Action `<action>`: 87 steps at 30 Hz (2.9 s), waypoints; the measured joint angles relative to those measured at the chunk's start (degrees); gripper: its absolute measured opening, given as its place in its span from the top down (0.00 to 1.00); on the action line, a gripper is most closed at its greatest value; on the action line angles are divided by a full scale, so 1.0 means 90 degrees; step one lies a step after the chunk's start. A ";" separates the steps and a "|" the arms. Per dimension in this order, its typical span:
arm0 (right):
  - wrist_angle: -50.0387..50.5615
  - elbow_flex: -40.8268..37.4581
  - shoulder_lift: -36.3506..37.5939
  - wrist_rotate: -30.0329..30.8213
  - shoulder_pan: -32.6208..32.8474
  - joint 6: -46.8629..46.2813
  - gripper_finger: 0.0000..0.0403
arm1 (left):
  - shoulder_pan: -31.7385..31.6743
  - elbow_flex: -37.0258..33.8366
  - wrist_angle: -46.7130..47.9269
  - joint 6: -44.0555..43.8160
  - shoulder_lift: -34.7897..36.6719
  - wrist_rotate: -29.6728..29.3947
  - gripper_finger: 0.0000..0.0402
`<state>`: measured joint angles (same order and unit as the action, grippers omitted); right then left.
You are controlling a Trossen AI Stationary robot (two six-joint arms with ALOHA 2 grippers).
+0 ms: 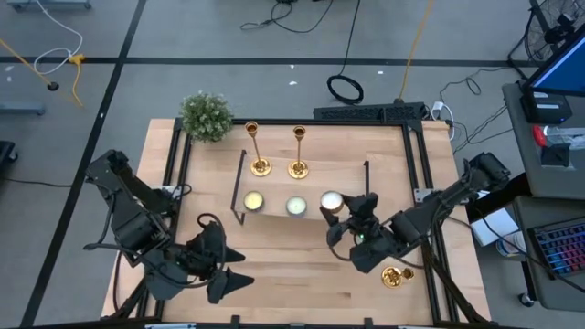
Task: Pick & Place candle stick holders
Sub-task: Put the yellow scented candle on the shelf
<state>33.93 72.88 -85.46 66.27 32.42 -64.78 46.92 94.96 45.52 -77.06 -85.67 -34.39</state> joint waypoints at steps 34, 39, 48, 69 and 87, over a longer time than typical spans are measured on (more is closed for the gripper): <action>-0.2001 -0.1491 0.0079 0.0109 0.0363 0.0462 0.27 | -0.0149 -0.0002 0.0114 -0.0274 -0.0002 -0.0025 0.01; -0.2099 -0.1130 0.0079 0.0030 0.0289 0.0926 0.27 | -0.0153 -0.0002 0.0114 -0.0272 -0.0002 -0.0077 0.01; -0.2085 0.0120 0.0082 -0.0222 0.0504 0.2294 0.27 | -0.0163 -0.0002 0.0109 -0.0218 -0.0002 -0.0085 0.01; -0.3896 0.0639 0.0094 -0.2624 0.1801 0.2186 0.27 | -0.0067 -0.0002 -0.0096 0.0846 -0.0002 0.3160 0.01; -0.8525 0.0648 -0.1359 -0.1894 0.2172 0.3643 0.27 | 0.1586 -0.0002 0.0750 0.2281 0.0027 0.5379 0.01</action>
<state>-42.79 78.71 -97.69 49.23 51.97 -31.99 61.19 94.94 52.27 -56.53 -85.43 14.02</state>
